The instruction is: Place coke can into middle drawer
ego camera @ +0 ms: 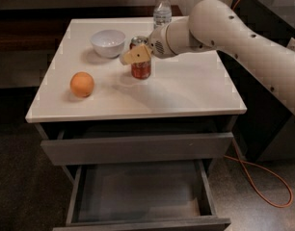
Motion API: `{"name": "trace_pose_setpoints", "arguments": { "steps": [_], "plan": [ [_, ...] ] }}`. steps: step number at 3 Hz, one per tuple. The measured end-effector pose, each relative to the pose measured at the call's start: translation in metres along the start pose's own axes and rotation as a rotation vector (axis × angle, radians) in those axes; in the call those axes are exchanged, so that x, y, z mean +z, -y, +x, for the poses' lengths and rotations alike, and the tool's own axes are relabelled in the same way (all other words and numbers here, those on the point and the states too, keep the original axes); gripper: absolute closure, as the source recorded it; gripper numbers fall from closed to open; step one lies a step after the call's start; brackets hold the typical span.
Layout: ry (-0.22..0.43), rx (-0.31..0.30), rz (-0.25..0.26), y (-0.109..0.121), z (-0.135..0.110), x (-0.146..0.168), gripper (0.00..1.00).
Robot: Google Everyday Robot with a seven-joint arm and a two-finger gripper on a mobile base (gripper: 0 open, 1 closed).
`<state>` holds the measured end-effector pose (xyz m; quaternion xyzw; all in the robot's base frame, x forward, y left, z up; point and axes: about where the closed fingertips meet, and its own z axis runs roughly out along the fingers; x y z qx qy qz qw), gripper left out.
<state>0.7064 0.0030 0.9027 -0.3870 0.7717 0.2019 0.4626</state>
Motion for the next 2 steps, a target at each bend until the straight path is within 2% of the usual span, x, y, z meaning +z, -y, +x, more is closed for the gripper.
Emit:
{"name": "trace_pose_setpoints", "arguments": {
  "steps": [2],
  "plan": [
    [0.024, -0.02, -0.003, -0.027, -0.009, -0.011, 0.68]
  ]
}}
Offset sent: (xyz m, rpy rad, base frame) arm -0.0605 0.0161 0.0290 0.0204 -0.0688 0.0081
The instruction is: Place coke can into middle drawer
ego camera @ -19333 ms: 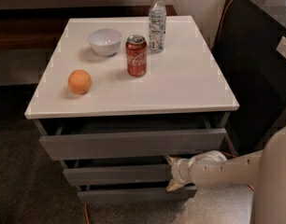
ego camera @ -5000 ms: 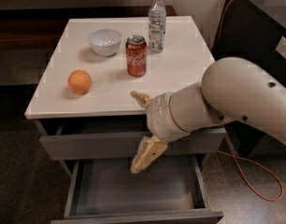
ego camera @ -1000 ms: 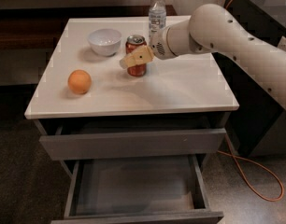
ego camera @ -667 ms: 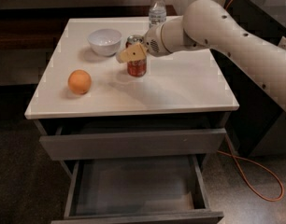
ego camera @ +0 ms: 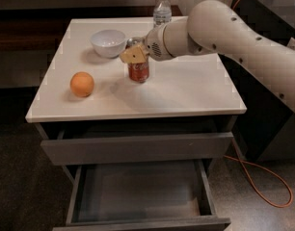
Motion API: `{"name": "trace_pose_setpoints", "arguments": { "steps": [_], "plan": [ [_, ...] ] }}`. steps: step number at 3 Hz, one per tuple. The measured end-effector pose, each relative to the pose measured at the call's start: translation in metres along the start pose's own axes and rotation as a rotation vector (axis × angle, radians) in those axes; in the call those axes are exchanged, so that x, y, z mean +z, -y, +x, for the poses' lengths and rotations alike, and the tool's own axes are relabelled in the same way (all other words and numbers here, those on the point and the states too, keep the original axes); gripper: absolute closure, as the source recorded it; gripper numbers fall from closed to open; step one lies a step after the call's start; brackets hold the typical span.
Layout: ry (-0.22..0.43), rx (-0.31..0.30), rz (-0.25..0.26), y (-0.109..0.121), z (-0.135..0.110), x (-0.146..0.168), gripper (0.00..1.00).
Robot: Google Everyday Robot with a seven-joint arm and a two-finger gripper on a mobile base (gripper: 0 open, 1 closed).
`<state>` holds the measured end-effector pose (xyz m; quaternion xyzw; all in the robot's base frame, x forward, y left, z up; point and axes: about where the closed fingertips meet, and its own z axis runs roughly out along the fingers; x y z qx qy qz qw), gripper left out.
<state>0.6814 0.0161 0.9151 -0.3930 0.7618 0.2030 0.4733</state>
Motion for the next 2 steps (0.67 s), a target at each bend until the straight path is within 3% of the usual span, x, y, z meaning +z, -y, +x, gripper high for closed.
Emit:
{"name": "trace_pose_setpoints", "arguments": {
  "steps": [1, 2],
  "plan": [
    [0.026, -0.029, 0.001, -0.033, -0.006, -0.018, 0.92],
    [0.059, -0.048, 0.005, -0.07, -0.012, -0.04, 1.0]
  ]
}}
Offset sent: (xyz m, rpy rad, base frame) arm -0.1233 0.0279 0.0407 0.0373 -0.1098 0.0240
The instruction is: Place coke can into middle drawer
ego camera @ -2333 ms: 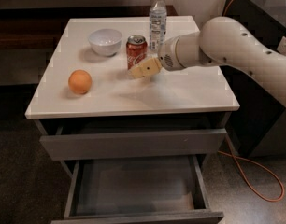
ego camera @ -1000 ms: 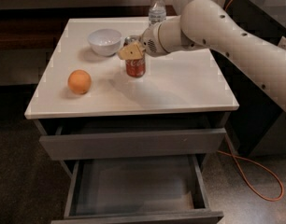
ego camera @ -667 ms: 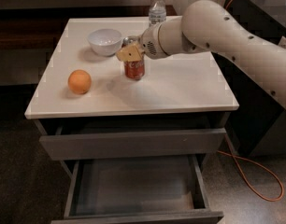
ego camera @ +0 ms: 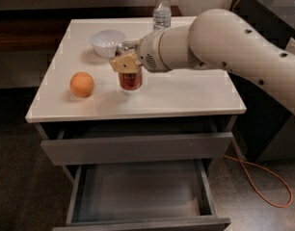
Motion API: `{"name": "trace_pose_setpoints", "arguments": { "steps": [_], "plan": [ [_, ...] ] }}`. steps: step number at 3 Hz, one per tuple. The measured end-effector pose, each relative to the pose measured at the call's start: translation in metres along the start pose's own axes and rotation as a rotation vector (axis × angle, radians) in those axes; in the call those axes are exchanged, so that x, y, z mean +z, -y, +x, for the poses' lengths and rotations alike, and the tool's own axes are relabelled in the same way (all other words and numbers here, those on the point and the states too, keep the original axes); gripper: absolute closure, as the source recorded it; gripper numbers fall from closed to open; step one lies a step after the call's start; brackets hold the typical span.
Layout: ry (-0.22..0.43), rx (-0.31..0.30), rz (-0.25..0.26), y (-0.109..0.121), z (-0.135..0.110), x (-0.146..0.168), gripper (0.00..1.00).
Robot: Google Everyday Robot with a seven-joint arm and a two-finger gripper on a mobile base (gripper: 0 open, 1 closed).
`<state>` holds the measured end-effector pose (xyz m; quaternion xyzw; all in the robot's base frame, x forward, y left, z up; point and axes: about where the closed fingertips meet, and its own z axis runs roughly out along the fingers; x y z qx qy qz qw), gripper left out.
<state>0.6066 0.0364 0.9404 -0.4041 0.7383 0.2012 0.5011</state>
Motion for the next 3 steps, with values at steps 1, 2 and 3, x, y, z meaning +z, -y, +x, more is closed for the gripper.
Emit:
{"name": "trace_pose_setpoints", "arguments": {
  "steps": [1, 2, 3],
  "plan": [
    [0.063, -0.007, -0.018, -0.071, -0.016, -0.033, 1.0],
    [0.063, -0.008, -0.019, -0.071, -0.016, -0.033, 1.0],
    [0.066, -0.002, -0.043, -0.077, -0.007, -0.054, 1.0]
  ]
}}
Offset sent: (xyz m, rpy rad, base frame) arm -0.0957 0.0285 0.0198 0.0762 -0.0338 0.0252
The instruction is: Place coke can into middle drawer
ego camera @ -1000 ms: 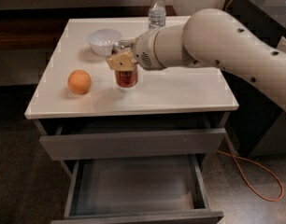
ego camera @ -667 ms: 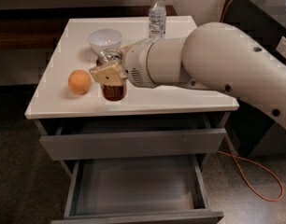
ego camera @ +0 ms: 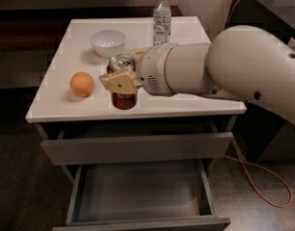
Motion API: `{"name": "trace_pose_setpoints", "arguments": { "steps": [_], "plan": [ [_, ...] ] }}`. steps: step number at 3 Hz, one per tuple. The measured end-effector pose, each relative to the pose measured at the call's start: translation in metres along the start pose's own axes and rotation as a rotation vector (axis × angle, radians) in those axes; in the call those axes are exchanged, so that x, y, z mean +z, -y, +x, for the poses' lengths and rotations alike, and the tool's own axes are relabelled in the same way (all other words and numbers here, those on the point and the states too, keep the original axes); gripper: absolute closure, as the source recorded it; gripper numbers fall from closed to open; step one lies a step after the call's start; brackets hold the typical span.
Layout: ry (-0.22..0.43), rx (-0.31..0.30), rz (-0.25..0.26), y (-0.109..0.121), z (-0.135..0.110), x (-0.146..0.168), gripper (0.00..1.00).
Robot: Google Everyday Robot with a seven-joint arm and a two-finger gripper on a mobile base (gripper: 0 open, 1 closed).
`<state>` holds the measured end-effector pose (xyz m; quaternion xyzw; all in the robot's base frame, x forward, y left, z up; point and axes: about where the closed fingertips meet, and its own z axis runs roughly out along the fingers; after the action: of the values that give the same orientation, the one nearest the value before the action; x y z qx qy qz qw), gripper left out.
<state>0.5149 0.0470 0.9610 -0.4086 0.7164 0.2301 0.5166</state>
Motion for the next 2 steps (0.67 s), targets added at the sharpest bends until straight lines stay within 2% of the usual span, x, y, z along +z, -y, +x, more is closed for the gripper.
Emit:
{"name": "trace_pose_setpoints", "arguments": {
  "steps": [1, 2],
  "plan": [
    [0.007, 0.032, -0.061, -0.019, 0.023, -0.025, 1.0],
    [-0.001, 0.074, -0.114, -0.037, 0.058, -0.05, 1.0]
  ]
}}
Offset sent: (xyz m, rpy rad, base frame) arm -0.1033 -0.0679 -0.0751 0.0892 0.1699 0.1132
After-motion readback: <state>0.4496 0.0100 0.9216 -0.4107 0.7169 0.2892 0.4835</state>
